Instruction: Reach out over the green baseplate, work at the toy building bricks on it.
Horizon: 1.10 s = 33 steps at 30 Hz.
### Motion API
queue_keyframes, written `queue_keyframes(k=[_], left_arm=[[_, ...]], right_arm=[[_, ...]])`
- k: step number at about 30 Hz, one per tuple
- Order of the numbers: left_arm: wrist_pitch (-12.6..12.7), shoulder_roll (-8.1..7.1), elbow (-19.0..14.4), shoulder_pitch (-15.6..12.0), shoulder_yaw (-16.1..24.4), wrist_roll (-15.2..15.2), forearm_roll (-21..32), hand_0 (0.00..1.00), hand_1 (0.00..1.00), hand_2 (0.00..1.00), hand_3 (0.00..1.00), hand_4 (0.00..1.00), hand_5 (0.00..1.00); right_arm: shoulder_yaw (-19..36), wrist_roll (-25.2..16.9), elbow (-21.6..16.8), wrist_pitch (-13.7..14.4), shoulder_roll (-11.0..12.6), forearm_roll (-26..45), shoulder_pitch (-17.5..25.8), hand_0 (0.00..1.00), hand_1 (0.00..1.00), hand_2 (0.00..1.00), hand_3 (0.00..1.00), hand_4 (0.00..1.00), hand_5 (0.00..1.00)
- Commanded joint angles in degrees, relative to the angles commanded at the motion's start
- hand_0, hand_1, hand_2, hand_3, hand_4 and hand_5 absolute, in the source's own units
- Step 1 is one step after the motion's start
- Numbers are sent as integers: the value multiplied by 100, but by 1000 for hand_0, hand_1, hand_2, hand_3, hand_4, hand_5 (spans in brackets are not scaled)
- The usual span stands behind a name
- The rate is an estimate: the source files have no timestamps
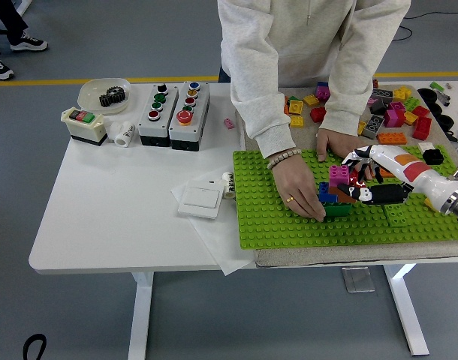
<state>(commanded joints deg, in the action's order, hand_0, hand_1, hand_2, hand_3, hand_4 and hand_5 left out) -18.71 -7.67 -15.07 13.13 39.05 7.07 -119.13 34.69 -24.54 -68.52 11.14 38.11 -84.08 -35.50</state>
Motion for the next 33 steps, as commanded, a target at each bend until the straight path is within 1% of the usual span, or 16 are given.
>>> queue_keyframes(k=[8,13,19,22,23,24,25,28,29,33], left_arm=[[-1,0,-1,10,-20,4,36,751,759,714,596,667,601],[-24,-2,-7,20,-36,4,59,748,758,715,597,667,601],[-32,4,-13,26,-49,-4,68,750,758,713,596,666,601],[-23,10,-13,23,-62,-7,88,750,758,713,596,666,601],[-23,11,-13,23,-62,-8,88,750,757,713,596,666,601],[-23,12,-14,21,-74,-9,105,750,757,713,596,666,601],[-23,12,-14,21,-77,-10,109,750,757,713,596,666,601],[-31,15,-19,21,-89,-17,120,750,757,713,596,666,601],[-33,15,-20,22,-93,-18,123,750,756,713,596,666,601],[-34,18,-23,24,-97,-20,131,750,756,713,596,666,601]], right_arm=[[-5,-23,89,28,-65,30,-33,171,380,506,498,699,452],[-98,-165,276,187,-160,33,-80,172,378,505,498,696,451],[-237,-459,508,450,-290,-98,-114,176,380,506,497,693,450],[-330,-705,618,654,-364,-186,-149,176,380,506,497,693,450],[-340,-737,630,680,-373,-193,-153,186,387,510,499,690,445],[-375,-851,682,772,-410,-239,-173,186,387,510,499,690,445],[-384,-888,697,800,-420,-252,-178,186,387,510,499,690,445],[-443,-1195,896,1016,-532,-263,-217,186,387,510,499,690,445],[-451,-1242,929,1046,-547,-257,-223,202,392,511,500,687,444],[-533,-1243,1251,1257,-676,-127,-278,202,392,511,500,687,444]])
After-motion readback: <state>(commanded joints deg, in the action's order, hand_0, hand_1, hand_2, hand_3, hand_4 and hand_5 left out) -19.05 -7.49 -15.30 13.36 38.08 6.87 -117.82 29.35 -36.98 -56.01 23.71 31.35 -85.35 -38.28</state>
